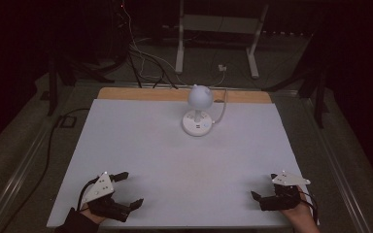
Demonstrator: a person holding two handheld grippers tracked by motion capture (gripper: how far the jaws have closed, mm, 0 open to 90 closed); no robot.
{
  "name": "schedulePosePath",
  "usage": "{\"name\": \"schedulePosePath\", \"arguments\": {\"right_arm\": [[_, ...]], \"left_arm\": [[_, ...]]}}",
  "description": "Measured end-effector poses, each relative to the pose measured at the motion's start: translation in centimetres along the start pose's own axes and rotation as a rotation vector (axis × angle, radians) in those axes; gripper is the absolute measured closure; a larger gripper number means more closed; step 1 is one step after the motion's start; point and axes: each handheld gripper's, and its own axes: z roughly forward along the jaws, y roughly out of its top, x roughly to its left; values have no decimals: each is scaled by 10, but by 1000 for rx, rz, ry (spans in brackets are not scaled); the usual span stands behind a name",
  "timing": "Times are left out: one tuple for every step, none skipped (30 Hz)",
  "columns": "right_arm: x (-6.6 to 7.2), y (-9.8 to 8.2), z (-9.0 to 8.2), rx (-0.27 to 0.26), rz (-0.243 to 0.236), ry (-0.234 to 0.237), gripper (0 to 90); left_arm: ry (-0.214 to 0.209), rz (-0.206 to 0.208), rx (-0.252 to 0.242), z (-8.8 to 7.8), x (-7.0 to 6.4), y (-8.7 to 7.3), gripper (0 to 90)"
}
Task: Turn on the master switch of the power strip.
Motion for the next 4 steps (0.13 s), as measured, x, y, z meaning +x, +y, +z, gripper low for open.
{"name": "schedulePosePath", "arguments": {"right_arm": [[1,0,0,4,-2,0,0],[1,0,1,7,-3,0,0],[1,0,1,9,-6,-1,0],[1,0,1,9,-5,0,0]], "left_arm": [[0,2,0,0,0,0,2],[0,1,-3,0,0,0,2],[1,0,-4,0,0,0,2],[2,1,-3,0,0,0,2]]}}
